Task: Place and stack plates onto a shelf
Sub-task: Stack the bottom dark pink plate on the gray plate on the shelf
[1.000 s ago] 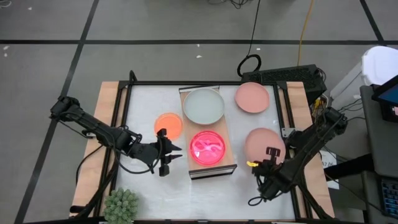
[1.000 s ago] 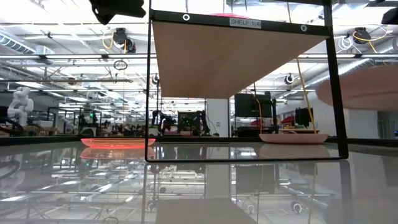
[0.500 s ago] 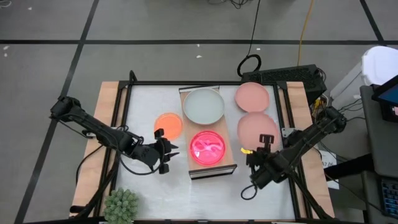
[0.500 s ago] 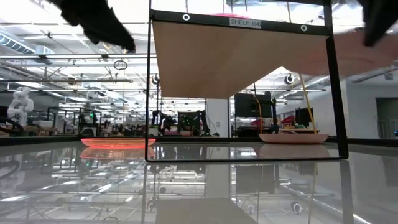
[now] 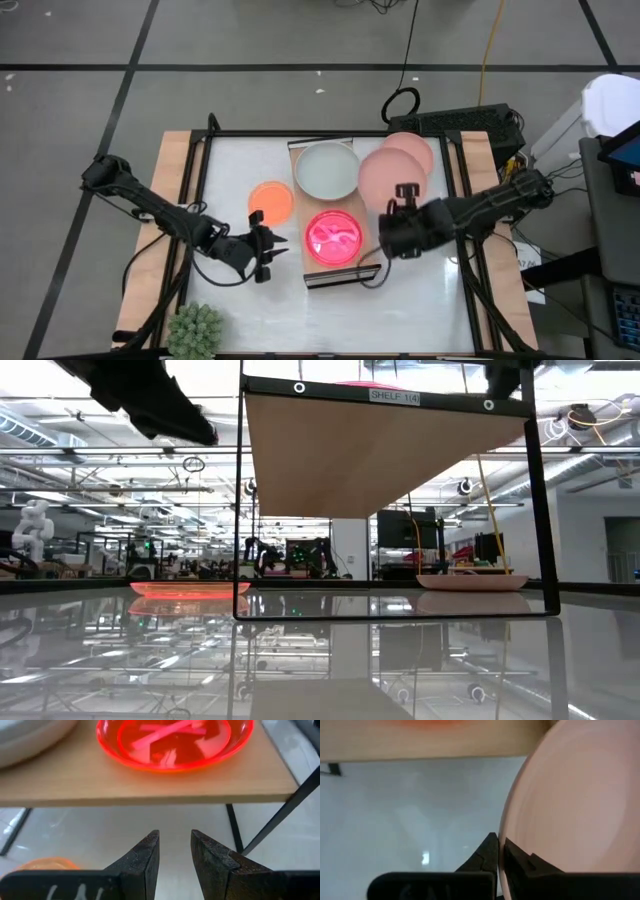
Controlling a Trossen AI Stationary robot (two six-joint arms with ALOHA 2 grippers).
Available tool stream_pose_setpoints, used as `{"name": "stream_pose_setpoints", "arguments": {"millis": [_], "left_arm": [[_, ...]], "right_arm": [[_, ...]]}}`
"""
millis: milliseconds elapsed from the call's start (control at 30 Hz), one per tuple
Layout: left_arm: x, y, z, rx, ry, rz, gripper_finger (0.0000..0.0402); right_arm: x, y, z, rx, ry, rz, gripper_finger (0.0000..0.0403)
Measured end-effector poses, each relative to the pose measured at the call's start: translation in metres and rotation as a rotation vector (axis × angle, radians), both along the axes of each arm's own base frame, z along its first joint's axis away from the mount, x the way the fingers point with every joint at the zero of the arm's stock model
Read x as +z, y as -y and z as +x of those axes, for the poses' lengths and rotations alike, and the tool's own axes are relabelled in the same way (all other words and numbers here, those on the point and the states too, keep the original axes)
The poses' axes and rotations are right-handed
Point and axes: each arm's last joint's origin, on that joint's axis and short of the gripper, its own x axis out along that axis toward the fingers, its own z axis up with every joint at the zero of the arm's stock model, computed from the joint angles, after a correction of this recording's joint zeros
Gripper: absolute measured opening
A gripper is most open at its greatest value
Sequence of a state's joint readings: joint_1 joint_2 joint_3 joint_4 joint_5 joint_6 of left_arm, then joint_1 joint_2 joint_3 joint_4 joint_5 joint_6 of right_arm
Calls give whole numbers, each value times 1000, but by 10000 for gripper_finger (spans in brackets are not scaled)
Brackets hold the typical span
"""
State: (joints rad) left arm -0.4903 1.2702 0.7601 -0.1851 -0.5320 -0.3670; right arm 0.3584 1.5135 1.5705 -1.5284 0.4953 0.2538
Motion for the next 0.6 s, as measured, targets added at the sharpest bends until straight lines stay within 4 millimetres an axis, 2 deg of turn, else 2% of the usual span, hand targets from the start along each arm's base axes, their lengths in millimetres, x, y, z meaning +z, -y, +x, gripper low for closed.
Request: {"name": "stream_pose_setpoints", "arguments": {"millis": [200, 600], "left_arm": [[1, 5, -2, 11, 24, 25, 118], [3, 6, -2, 13, 41, 25, 118]], "right_arm": [[16, 26, 15, 90, 30, -12, 0], [25, 68, 48, 263, 168, -68, 0]]}}
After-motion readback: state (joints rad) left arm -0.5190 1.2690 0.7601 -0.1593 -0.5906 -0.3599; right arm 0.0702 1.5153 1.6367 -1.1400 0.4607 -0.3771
